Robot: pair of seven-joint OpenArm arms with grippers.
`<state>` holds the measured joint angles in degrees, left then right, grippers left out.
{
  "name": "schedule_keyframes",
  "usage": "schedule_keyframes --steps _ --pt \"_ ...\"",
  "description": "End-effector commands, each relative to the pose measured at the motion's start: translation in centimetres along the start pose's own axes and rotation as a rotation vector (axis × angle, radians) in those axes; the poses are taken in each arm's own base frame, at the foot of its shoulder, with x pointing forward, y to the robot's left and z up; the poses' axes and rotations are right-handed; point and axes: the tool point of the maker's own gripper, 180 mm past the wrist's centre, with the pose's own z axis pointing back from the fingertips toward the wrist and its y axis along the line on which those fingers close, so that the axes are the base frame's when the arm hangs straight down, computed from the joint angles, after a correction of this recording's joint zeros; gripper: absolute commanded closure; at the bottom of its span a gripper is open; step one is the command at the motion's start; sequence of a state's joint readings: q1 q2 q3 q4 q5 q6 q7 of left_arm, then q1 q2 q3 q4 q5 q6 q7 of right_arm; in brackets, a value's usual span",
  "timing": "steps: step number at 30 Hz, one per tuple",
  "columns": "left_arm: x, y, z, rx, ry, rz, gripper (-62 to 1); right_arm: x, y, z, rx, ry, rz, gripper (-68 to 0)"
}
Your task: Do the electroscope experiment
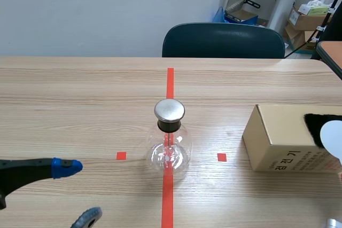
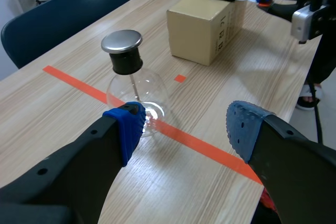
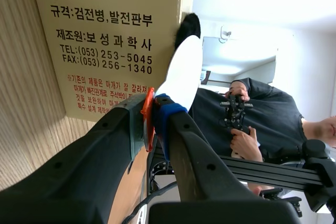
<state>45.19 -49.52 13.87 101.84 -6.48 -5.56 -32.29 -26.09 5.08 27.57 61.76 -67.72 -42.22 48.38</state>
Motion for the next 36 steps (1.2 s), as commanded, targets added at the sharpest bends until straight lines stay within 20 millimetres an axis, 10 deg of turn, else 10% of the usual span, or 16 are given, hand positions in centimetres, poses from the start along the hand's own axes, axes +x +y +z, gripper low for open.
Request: schedule_keyframes --steps 1,18,29,36 --pt "0.7 0.2 -0.3 0.010 -0.033 -0.002 -32.3 -0.4 -1.0 -0.2 -0.043 0.004 0.045 -1.9" --pt "-3.1 4.7 -1.8 0.127 0.022 -0.056 -19.8 -0.6 -1.5 -0.2 -0.056 0.009 0.052 -1.8" --pt "-6.3 6.6 -3.3 0.173 0.057 -0.050 -14.5 -2.9 -9.4 -1.4 -0.191 0.107 0.062 -1.7" --pt "-7.9 7.3 -4.5 0.178 0.079 -0.070 -9.3 -0.7 -14.7 -4.4 -0.312 0.117 0.010 -1.8"
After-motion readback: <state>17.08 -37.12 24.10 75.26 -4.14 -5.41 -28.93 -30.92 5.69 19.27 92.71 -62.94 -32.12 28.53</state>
